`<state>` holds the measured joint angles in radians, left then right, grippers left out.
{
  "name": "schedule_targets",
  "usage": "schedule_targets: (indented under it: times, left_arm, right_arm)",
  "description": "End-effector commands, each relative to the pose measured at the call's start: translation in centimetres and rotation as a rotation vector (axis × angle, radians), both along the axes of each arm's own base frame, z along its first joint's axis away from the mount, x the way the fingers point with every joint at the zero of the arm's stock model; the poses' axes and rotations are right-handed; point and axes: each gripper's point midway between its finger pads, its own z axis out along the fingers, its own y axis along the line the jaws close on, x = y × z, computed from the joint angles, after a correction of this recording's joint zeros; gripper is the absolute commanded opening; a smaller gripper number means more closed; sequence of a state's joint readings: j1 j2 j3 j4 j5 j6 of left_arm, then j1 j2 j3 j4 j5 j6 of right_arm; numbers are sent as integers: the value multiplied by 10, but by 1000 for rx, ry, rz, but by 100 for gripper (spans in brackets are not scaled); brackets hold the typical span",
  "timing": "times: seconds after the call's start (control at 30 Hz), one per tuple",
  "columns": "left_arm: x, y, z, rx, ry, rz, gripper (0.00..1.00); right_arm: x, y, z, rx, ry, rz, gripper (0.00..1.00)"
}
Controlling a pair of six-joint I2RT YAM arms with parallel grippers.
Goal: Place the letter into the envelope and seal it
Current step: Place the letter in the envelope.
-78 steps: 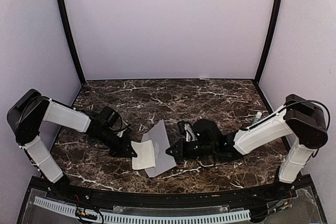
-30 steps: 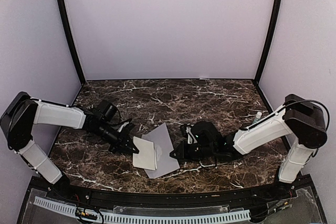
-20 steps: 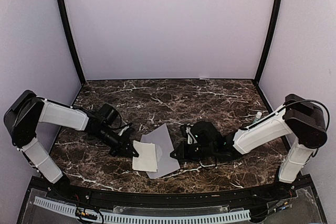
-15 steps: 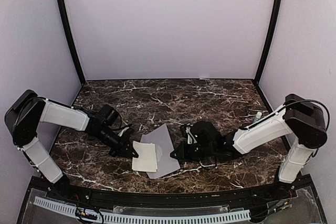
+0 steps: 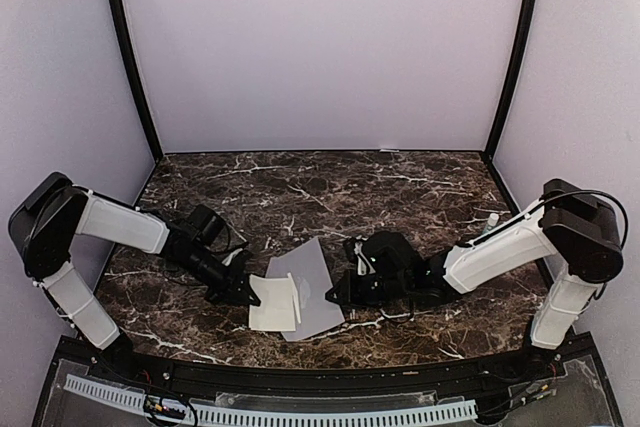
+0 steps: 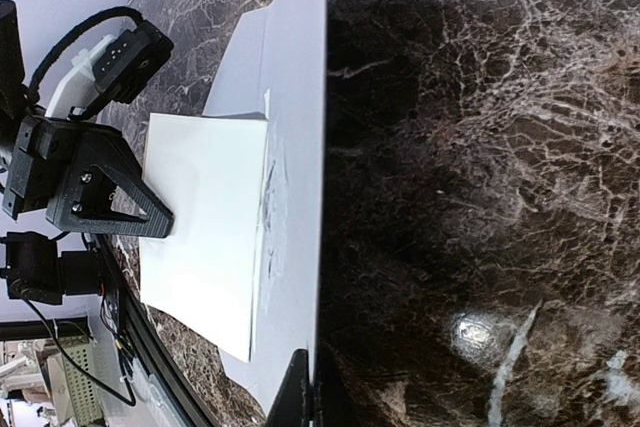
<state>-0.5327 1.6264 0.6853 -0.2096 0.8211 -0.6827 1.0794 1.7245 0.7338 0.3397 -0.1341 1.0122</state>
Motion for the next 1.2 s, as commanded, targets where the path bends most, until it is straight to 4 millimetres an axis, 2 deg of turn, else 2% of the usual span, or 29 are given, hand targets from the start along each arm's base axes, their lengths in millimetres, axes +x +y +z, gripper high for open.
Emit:
schedule_targets:
  times: [0.0, 0.5, 0.77, 1.17]
  left_arm:
    - [2, -3, 6, -22, -19, 1, 0]
    - [16, -15, 6, -48, -23, -6, 0]
    - [23, -23, 17, -95, -26, -10, 0]
    - [36, -24, 29, -146, -51, 56, 0]
  right_arm:
    - [4, 2, 0, -13, -19, 3, 0]
    - [2, 5, 4, 0, -31, 30, 0]
    - [0, 6, 1, -8, -30, 44, 0]
    - [-1, 7, 3, -3, -32, 51, 0]
